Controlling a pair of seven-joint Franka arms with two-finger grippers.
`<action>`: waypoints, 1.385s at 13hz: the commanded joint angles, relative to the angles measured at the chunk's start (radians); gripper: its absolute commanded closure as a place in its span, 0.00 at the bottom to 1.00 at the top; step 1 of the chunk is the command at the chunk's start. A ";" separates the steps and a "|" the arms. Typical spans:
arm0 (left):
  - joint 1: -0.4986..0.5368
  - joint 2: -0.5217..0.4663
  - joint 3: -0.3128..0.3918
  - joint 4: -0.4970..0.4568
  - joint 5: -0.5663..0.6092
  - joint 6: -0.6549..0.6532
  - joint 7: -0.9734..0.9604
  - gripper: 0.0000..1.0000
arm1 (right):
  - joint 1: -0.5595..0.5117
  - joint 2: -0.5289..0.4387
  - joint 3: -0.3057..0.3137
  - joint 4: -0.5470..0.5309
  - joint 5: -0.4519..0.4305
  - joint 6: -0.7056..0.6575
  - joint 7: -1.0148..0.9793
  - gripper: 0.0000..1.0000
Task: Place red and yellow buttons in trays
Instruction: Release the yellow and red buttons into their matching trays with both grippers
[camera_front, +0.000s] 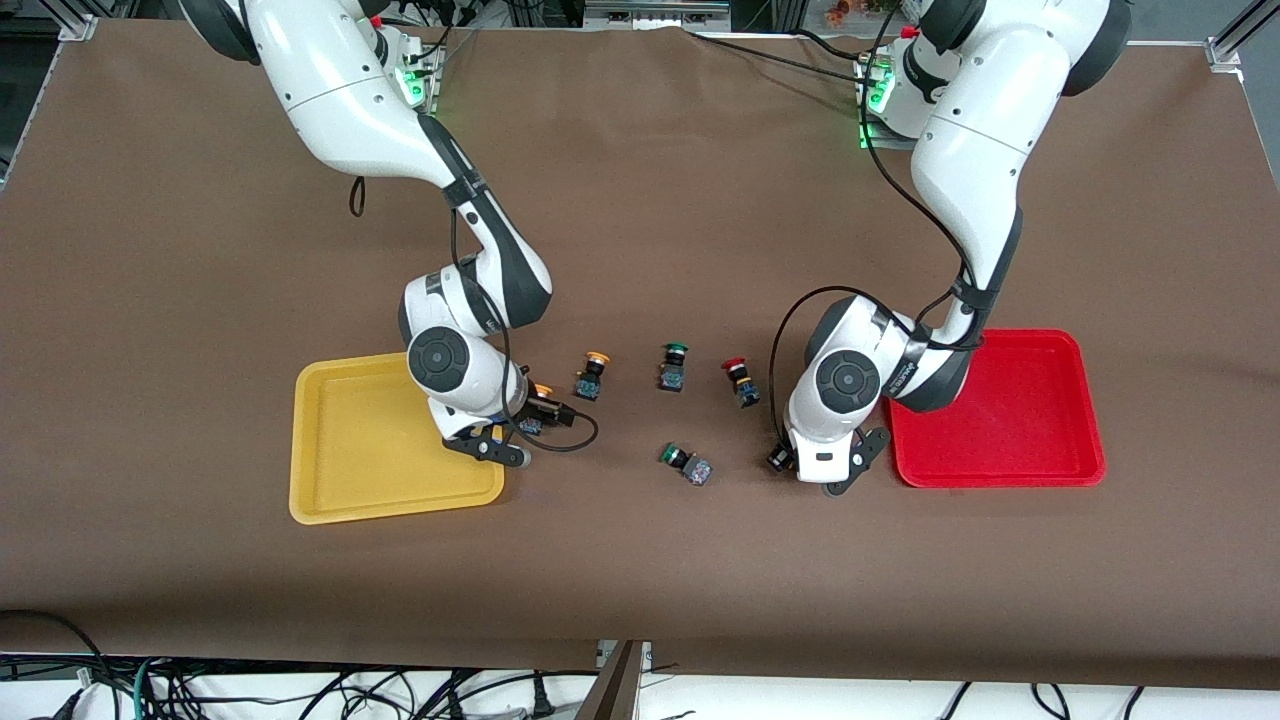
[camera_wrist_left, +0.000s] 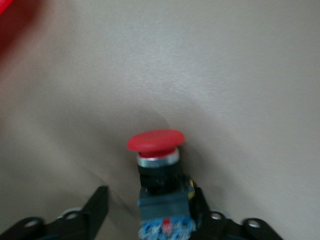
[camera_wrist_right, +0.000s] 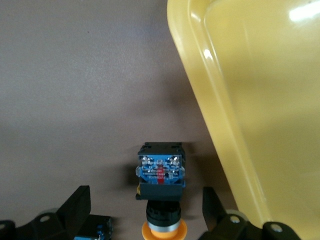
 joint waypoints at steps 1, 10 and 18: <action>0.003 -0.005 0.009 0.010 0.027 -0.015 -0.006 1.00 | 0.007 0.009 -0.007 -0.018 0.016 0.021 0.009 0.04; 0.188 -0.219 0.003 -0.014 0.024 -0.627 0.717 1.00 | 0.004 -0.040 -0.012 -0.002 0.019 -0.023 -0.005 0.85; 0.248 -0.235 0.002 -0.212 0.114 -0.457 0.747 0.00 | -0.066 -0.087 -0.162 0.020 -0.066 -0.199 -0.293 0.59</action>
